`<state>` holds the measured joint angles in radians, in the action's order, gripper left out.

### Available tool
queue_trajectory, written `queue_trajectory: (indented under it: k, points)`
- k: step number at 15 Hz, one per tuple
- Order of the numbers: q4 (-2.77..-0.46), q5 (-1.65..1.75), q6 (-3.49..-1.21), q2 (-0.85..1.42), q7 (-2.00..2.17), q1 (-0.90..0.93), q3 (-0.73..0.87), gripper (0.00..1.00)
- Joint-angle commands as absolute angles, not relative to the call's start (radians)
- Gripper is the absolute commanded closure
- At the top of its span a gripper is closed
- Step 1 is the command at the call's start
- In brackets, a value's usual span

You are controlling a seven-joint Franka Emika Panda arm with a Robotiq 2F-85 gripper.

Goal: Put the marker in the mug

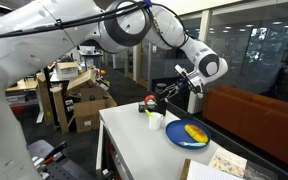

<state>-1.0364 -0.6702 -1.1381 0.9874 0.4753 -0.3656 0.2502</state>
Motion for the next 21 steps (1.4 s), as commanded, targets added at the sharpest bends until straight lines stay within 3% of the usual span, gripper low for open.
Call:
queue_trajectory:
  k: [1,9,21]
  points:
    - [-1.165,-0.601,-1.203,0.879,0.374,-0.325,0.283,0.0]
    - [-1.518,-0.435,-1.441,0.643,0.178,-0.227,0.346,0.0]
    - [-2.037,-0.306,-1.736,0.335,0.117,-0.24,0.257,0.0]
